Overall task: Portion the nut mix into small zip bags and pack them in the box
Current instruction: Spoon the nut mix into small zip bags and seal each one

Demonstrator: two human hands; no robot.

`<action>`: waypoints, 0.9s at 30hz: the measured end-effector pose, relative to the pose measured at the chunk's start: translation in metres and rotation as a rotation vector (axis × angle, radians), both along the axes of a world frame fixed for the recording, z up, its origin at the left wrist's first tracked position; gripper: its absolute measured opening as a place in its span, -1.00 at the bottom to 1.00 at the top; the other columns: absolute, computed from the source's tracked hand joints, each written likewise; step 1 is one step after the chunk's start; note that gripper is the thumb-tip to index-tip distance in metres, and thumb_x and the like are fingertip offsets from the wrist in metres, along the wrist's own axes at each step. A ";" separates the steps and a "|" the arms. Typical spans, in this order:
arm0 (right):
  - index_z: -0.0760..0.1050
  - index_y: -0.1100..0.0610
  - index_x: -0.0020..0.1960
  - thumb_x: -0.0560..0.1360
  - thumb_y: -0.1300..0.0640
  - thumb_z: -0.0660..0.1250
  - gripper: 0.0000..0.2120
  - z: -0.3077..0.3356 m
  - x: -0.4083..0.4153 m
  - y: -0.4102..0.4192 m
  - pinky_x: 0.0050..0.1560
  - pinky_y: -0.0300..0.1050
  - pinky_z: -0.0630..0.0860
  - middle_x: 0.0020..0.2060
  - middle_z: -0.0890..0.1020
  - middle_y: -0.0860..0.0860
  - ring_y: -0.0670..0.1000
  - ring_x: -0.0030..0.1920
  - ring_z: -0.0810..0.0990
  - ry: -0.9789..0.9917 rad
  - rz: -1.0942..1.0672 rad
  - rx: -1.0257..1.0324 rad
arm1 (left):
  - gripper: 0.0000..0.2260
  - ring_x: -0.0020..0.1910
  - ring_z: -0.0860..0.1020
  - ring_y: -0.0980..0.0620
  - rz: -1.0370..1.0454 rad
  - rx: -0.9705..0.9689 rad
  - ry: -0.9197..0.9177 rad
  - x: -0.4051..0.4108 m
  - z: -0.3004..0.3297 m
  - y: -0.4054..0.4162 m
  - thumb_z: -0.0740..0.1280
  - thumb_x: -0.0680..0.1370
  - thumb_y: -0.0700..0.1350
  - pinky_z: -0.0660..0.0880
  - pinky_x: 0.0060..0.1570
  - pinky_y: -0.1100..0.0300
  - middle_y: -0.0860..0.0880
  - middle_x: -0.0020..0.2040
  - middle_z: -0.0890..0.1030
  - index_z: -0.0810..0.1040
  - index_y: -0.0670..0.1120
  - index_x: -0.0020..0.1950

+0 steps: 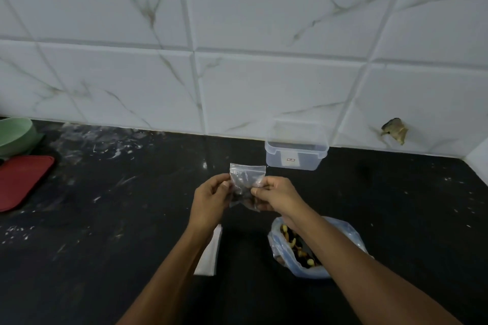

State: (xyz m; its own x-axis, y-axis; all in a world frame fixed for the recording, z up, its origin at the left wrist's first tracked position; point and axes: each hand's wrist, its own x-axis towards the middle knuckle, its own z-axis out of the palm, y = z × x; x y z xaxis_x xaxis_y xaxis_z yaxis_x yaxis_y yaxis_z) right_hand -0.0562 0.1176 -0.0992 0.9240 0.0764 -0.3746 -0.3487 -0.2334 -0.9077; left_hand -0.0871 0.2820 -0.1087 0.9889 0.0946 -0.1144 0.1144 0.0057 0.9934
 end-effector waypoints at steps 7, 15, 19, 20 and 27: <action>0.57 0.19 -0.06 0.51 0.28 0.37 -0.97 -0.040 0.049 0.034 -0.04 0.00 0.66 -0.09 0.67 0.14 0.10 -0.05 0.69 0.104 -0.123 -0.042 | -0.75 0.01 0.69 0.00 -0.045 0.056 0.126 0.039 -0.025 0.022 0.18 0.65 -0.27 0.62 0.08 0.04 -0.08 0.05 0.69 0.60 -0.06 0.16; 0.59 0.19 -0.12 0.48 0.25 0.42 -0.98 -0.082 0.071 0.053 -0.11 0.03 0.68 -0.18 0.67 0.13 0.08 -0.18 0.71 0.189 -0.176 -0.150 | -0.73 0.02 0.68 -0.06 -0.084 0.137 0.282 0.070 -0.055 0.029 0.17 0.63 -0.29 0.62 0.09 0.01 -0.11 0.00 0.70 0.62 -0.01 0.00; 0.59 0.11 -0.20 0.48 0.15 0.44 -0.91 -0.092 0.076 0.059 -0.12 0.01 0.67 -0.21 0.68 0.08 0.04 -0.18 0.70 0.159 -0.161 -0.311 | -0.76 -0.03 0.69 -0.05 -0.100 0.213 0.300 0.075 -0.064 0.030 0.18 0.62 -0.25 0.61 0.10 -0.07 -0.11 -0.04 0.70 0.64 -0.09 0.04; 0.59 0.10 -0.18 0.49 0.12 0.42 -0.91 -0.092 0.076 0.060 -0.13 -0.03 0.66 -0.20 0.68 0.06 0.03 -0.17 0.68 0.154 -0.148 -0.363 | -0.78 -0.04 0.68 -0.07 -0.104 0.245 0.302 0.075 -0.066 0.031 0.19 0.62 -0.24 0.61 0.09 -0.09 -0.12 -0.06 0.70 0.64 -0.11 0.04; 0.61 0.13 0.00 0.52 0.02 0.37 -0.81 -0.084 0.070 0.063 -0.41 -0.24 0.35 -0.10 0.66 0.05 -0.03 -0.16 0.61 0.166 -0.100 -0.510 | -0.82 -0.04 0.63 -0.22 -0.128 0.429 0.327 0.074 -0.060 0.032 0.20 0.63 -0.19 0.57 0.03 -0.12 -0.24 -0.02 0.64 0.60 -0.15 0.04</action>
State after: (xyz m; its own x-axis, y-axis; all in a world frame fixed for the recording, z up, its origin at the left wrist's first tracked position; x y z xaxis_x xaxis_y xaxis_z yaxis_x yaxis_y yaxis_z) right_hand 0.0137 0.1801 -0.1828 0.8427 -0.2382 -0.4827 -0.5207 -0.5881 -0.6188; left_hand -0.0129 0.3140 -0.1688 0.9152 0.0814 -0.3947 0.3900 -0.4259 0.8164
